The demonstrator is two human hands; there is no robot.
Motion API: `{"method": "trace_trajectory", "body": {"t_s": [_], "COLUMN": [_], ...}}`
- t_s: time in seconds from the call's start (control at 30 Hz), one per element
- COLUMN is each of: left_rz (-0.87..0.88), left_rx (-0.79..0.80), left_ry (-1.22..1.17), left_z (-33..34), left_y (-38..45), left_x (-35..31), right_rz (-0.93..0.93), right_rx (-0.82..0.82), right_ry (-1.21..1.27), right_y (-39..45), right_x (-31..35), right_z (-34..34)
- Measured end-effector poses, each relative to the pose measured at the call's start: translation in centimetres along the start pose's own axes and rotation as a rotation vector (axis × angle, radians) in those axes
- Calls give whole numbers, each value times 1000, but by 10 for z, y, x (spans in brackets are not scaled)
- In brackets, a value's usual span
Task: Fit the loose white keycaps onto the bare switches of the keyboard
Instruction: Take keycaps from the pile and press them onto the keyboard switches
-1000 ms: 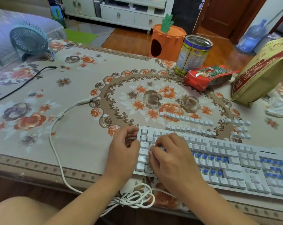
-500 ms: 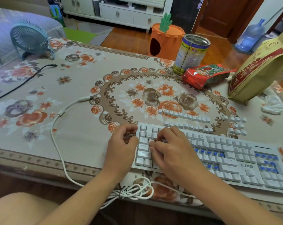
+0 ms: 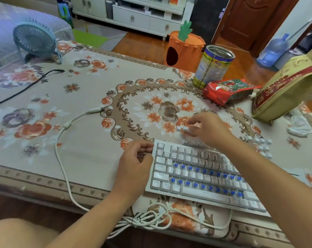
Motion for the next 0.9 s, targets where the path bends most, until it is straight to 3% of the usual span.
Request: {"method": "trace_trajectory", "body": {"t_s": [0.33,0.53,0.67,0.9], "left_rz": [38,424,608,573], "left_rx": [5,207,273,251], "left_ry": [-3,322,481,541], "left_z": [0,7,9,10], "left_y": [1,-21,-32,-30], "left_x": [-4,-7,-6,-2], "right_rz": [-205,-175,-115,-95], "right_rx": [75,54,-68,-201], "right_ry": [-205,-187,-25,195], "right_y": [39,35,19,-45], "right_x": [15,17,25,23], "right_z": [38,39,19,-23]}}
Point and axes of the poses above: each hand's wrist, its own y-axis towards the middle knuckle, its own z-axis out of the palm, x = y × z, the point moved 5 cm from there along y, towards the middle knuckle, and after that the axes turned 8 degrees about -x, right-handed, at the moved point
